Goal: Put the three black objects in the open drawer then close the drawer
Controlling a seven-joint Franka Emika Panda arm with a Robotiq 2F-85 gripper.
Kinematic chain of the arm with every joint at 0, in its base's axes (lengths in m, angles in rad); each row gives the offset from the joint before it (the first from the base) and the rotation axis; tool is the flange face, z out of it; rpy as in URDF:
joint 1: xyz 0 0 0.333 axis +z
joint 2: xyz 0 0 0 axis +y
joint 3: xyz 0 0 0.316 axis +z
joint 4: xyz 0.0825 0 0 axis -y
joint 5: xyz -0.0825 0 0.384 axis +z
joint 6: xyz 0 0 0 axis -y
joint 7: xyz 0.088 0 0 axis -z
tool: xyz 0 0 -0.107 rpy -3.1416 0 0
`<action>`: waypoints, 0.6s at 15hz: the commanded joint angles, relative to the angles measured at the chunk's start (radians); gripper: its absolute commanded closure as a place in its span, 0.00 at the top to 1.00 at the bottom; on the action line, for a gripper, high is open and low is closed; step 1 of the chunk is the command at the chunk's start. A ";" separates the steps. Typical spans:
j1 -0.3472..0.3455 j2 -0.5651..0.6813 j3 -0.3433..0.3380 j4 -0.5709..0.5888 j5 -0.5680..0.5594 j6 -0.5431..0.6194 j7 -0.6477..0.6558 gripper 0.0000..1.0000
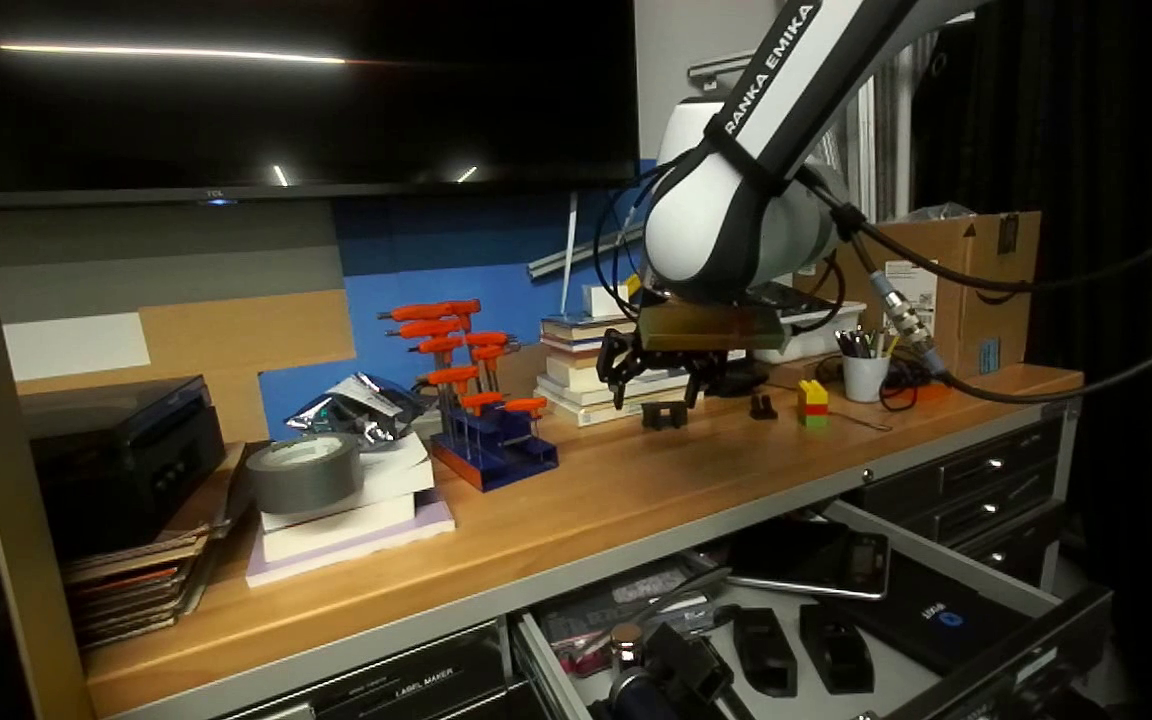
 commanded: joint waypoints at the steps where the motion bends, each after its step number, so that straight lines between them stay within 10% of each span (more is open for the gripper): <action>1: -0.008 0.130 -0.005 0.153 -0.003 0.038 -0.022 1.00; 9: 0.004 0.482 -0.077 0.583 0.034 -0.032 -0.078 1.00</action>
